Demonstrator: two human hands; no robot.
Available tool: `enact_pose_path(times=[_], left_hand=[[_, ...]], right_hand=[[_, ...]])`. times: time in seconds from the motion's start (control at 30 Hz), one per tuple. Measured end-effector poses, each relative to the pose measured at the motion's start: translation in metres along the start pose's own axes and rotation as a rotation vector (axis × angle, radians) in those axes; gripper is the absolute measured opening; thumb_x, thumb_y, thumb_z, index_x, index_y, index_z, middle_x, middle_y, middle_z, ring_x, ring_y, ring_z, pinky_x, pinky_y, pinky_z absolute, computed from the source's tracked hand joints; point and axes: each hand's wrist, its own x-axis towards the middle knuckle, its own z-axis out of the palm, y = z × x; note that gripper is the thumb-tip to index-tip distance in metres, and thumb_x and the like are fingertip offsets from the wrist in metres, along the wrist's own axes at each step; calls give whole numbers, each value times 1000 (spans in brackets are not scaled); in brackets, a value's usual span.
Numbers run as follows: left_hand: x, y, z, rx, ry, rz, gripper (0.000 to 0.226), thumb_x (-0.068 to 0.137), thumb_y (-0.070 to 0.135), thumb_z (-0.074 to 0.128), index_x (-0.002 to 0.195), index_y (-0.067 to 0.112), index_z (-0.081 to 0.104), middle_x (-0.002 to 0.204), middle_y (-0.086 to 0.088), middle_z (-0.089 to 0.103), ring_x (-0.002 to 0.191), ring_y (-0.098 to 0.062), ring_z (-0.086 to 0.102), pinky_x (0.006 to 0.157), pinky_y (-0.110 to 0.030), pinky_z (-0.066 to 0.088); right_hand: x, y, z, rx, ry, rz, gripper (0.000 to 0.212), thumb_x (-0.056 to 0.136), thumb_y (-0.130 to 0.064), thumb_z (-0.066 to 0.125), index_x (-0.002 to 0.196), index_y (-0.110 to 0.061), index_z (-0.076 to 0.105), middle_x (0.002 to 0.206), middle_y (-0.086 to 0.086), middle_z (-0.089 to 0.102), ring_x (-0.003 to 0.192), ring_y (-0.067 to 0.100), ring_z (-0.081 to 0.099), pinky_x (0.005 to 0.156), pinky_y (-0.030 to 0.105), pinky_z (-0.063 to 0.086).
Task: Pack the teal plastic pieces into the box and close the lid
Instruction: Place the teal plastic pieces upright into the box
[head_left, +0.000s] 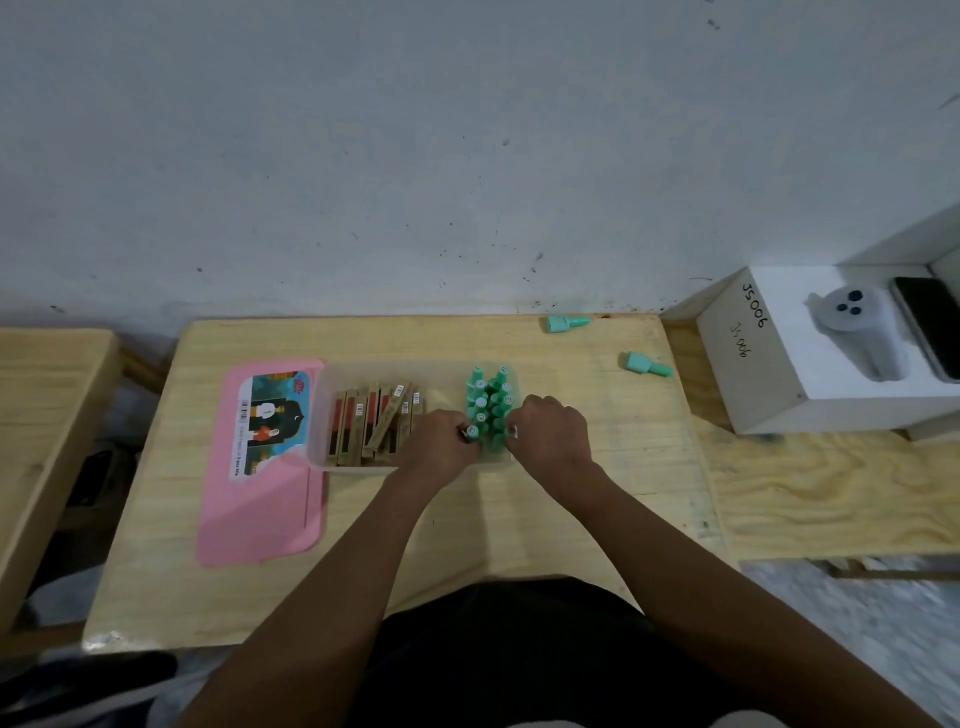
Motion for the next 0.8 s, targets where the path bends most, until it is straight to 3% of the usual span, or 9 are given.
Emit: enact_pose_path(times=[0.37,0.8], left_hand=[[6,0,17,47,73,-65,7,74,20,69,80,18,71,78,-6,71,74,-27,66,56,-26,40],[2,-2,11,37,55,-24,20,74,22,71,94,21,69,81,1,73,76,-18,68,67,-32,54]], right_hand=[[-6,8,6,158,34,30,23,90,-33,58,107,-26,71,103,0,64,97,21,59,72,32,46],[-12,15,6,264,126,8,25,86,-39,64,109,-30,70,104,-7,65,98,14,57,69,28,45]])
